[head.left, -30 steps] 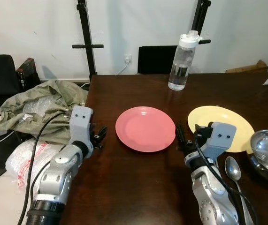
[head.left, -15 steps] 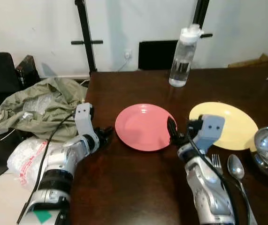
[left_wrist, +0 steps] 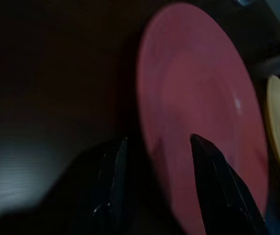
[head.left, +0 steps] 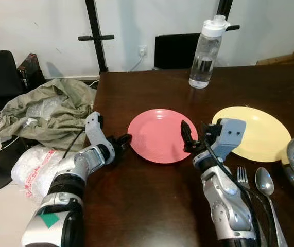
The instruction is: Setting the table
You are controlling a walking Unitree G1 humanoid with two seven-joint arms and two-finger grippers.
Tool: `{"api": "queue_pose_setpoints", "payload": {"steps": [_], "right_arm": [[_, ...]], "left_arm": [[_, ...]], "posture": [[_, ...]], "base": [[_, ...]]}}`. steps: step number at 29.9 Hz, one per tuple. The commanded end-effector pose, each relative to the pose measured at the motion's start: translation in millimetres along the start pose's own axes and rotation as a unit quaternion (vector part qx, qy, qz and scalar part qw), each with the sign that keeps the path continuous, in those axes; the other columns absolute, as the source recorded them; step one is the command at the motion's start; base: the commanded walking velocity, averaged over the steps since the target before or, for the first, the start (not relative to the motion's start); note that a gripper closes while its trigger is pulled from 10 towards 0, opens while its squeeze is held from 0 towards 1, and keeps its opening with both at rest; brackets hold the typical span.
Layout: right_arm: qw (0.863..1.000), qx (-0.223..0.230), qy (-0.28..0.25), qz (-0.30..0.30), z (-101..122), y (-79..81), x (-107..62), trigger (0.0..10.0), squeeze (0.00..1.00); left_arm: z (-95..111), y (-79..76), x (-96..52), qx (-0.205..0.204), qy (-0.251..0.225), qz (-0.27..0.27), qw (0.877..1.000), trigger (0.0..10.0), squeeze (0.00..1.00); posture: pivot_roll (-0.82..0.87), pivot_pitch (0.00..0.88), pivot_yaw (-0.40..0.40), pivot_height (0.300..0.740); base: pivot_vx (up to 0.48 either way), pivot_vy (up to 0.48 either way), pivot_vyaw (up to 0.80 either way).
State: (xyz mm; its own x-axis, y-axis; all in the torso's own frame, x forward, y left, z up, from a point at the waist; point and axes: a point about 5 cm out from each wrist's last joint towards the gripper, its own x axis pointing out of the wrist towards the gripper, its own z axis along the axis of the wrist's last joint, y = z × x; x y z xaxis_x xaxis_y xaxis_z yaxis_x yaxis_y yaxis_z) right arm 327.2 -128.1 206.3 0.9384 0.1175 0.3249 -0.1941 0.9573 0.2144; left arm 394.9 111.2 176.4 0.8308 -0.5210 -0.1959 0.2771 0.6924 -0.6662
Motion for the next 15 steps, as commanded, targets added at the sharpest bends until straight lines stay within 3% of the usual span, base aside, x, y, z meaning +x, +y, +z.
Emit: {"api": "queue_pose_setpoints", "payload": {"steps": [1, 15], "right_arm": [[1.000, 0.002, 0.002, 0.002, -2, 1.8, -2.6, 10.0, 0.00], [1.000, 0.003, 0.005, 0.002, -3, 5.1, -4.0, 10.0, 0.00]], "left_arm": [[-10, 2.2, 2.7, -0.015, 0.016, -0.004, 1.000, 10.0, 0.00], [-22, -8.8, 15.0, -0.041, 0.015, -0.017, 0.999, 9.7, 0.00]], "posture": [[0.04, 0.227, 0.168, 0.740], [0.00, 0.250, 0.166, 0.740]], "base": [[0.000, 0.000, 0.00], [0.000, 0.000, 0.00]]}}
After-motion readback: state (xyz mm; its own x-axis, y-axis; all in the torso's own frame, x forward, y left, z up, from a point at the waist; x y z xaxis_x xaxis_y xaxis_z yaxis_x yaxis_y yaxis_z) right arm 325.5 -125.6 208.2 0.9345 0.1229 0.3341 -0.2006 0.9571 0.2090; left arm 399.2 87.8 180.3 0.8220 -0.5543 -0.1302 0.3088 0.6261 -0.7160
